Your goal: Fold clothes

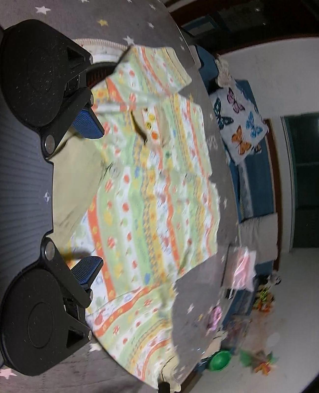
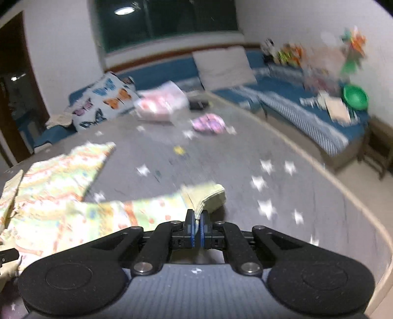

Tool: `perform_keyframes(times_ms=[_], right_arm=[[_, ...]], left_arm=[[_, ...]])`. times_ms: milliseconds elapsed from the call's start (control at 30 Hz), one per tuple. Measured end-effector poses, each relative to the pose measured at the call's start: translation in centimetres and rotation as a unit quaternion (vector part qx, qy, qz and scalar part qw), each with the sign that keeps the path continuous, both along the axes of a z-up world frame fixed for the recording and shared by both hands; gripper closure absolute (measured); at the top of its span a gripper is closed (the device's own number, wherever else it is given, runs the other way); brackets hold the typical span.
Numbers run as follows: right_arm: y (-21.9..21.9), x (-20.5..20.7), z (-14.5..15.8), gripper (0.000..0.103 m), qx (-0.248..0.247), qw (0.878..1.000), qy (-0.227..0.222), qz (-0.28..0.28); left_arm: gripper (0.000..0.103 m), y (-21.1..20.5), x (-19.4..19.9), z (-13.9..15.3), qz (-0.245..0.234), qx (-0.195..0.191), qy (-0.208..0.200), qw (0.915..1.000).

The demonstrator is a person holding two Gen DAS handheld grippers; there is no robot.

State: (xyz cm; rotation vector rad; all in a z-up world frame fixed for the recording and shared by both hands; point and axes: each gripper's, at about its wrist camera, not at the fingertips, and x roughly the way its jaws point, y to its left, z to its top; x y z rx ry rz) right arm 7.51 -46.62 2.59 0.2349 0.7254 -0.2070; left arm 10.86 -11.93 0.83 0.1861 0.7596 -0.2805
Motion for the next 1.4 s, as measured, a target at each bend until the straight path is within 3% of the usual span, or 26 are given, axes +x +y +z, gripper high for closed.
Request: perform_keyframes(times_ms=[233, 533, 667, 767, 933, 1033, 1167, 1333, 1400], right_arm=[[-0.7, -0.7, -1.4, 0.099, -0.01, 1.0, 0.005, -0.02], [-1.7, 1.2, -1.9, 0.099, -0.03, 0.999, 0.019, -0.041], [-1.8, 2.1, -1.3, 0.088, -0.045, 0.998, 0.022, -0.042], [-1.3, 2.1, -0.3, 0.075, -0.07, 0.997, 0.01, -0.038], [-0.4, 2.0, 1.0, 0.07, -0.07, 0.997, -0.011, -0.01], [0.8, 2.4, 0.8, 0.068, -0.054, 0.998, -0.01, 0.03], [1.1, 2.9, -0.2, 0.066, -0.047, 0.998, -0.006, 0.043], [1.4, 3.5, -1.6, 0.063, -0.04, 0.998, -0.003, 0.054], [1.6, 3.7, -2.1, 0.057, -0.037, 0.998, -0.001, 0.058]], left_arm=[[0.0, -1.0, -0.4, -1.1, -0.018, 0.004, 0.016, 0.9997], [0.0, -0.9, -0.7, -0.7, -0.043, -0.014, 0.023, 0.9987], [0.0, 1.0, -0.5, 1.1, -0.036, -0.03, 0.005, 0.9989], [0.001, 3.2, 0.6, 2.8, -0.01, -0.041, -0.018, 0.999], [0.008, 7.2, 4.8, 4.2, 0.07, -0.044, -0.035, 0.996], [0.015, 9.7, 8.4, 4.3, 0.12, -0.046, -0.031, 0.9913], [0.018, 12.5, 13.4, 4.1, 0.172, -0.048, -0.02, 0.9837], [0.018, 14.2, 19.1, 3.4, 0.209, -0.061, 0.001, 0.976], [0.018, 14.3, 20.8, 3.1, 0.219, -0.055, 0.003, 0.9742]])
